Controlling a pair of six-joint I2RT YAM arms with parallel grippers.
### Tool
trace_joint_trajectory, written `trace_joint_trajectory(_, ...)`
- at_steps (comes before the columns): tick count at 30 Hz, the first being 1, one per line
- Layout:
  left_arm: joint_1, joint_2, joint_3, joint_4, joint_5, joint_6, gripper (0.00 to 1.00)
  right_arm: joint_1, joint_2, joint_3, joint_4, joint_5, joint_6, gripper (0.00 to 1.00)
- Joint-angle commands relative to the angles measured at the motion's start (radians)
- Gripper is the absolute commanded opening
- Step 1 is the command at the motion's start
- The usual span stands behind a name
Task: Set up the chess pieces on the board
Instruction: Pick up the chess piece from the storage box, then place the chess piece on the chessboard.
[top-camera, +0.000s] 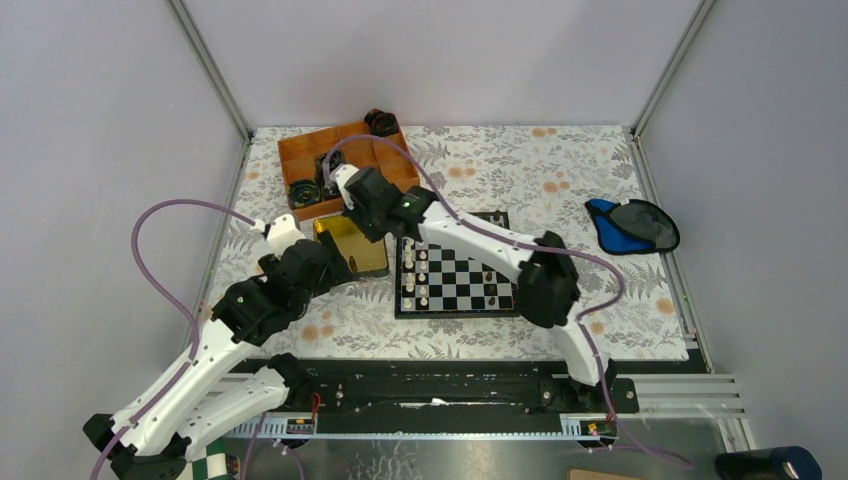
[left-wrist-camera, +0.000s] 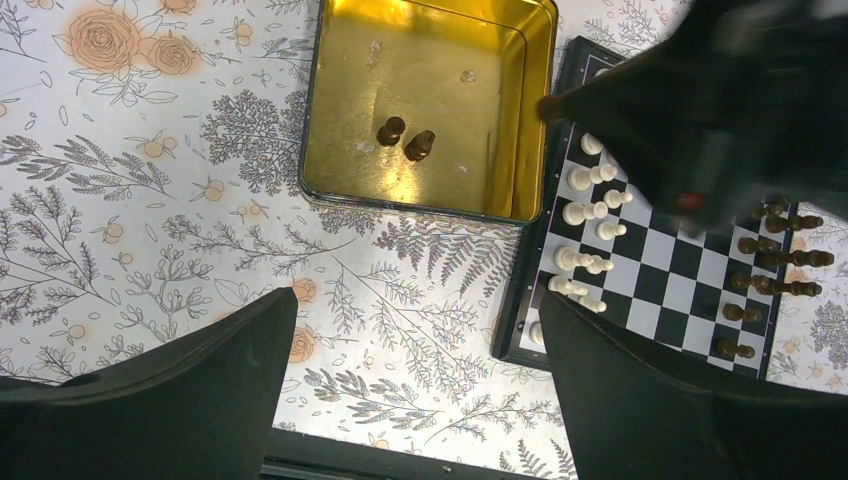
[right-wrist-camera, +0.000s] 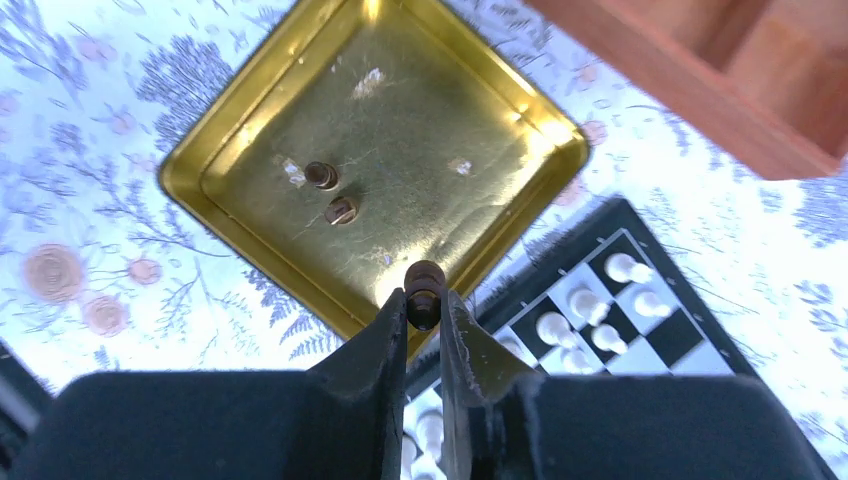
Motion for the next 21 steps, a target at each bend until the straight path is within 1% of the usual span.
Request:
trace_joint_trajectory(1,0.007,0.003,-0.010,0.038,0.011,0.007,0.99,-0.006,-0.202,-0.074,0.045,0.051,0.029,0.00)
trace_joint_trajectory(4,0.007,0.004,-0.016,0.050,0.024,0.006,0.99,-0.004,-0.269,-0.146,0.061,0.065,0.036,0.00)
trace_joint_trajectory(6,0.007,0.007,-0.016,0.053,0.027,0.005,0.99,-0.004,-0.319,-0.189,0.054,0.090,0.069,0.00)
trace_joint_trajectory(9,0.007,0.014,-0.010,0.055,0.026,0.010,0.99,-0.005,-0.409,-0.258,0.029,0.161,0.081,0.00)
trace_joint_trajectory(12,0.008,0.017,-0.007,0.056,0.022,0.015,0.99,-0.005,-0.514,-0.367,0.000,0.261,0.104,0.00)
trace_joint_trajectory(17,0.007,0.027,-0.010,0.064,0.033,0.016,0.99,-0.019,-0.709,-0.560,-0.052,0.379,0.206,0.00)
trace_joint_trajectory(21,0.008,0.033,-0.013,0.071,0.042,0.015,0.99,-0.052,-0.847,-0.701,-0.107,0.435,0.296,0.00)
